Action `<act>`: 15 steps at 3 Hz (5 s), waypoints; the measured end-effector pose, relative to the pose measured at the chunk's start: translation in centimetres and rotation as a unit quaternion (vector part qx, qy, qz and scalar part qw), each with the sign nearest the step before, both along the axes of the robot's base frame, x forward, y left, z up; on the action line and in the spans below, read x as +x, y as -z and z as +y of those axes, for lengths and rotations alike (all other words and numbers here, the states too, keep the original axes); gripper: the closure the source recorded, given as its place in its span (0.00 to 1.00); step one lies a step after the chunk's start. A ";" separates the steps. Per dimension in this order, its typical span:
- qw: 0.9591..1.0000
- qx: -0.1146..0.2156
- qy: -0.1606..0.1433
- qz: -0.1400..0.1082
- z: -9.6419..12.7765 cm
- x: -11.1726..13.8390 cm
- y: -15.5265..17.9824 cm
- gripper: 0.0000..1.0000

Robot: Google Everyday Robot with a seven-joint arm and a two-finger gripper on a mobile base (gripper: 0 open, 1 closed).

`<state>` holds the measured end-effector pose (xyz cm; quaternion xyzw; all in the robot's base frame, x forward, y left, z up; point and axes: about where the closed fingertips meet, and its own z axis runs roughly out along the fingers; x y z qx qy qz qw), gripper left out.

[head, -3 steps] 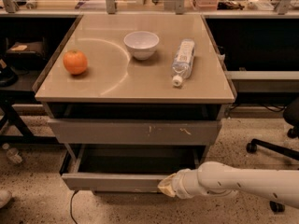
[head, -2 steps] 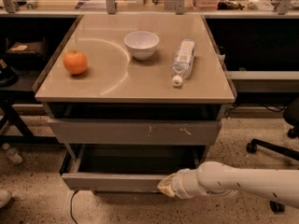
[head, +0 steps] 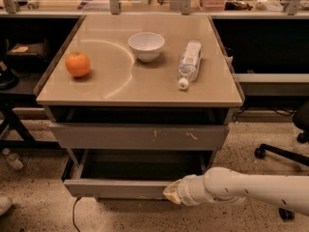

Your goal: Close middle drawer

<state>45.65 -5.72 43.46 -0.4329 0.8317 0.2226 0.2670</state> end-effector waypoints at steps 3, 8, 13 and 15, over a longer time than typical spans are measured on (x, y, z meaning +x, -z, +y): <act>1.000 0.000 0.000 0.000 0.0 0.0 0.0 0.00; 1.000 -0.012 -0.008 -0.018 0.9 2.2 -0.1 1.00; 0.995 -0.050 0.024 -0.086 1.2 7.6 0.8 0.81; 0.995 -0.050 0.024 -0.086 1.2 7.6 0.8 0.36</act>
Offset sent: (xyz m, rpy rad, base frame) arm 0.0000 0.0000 0.0000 0.0000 0.0000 0.0000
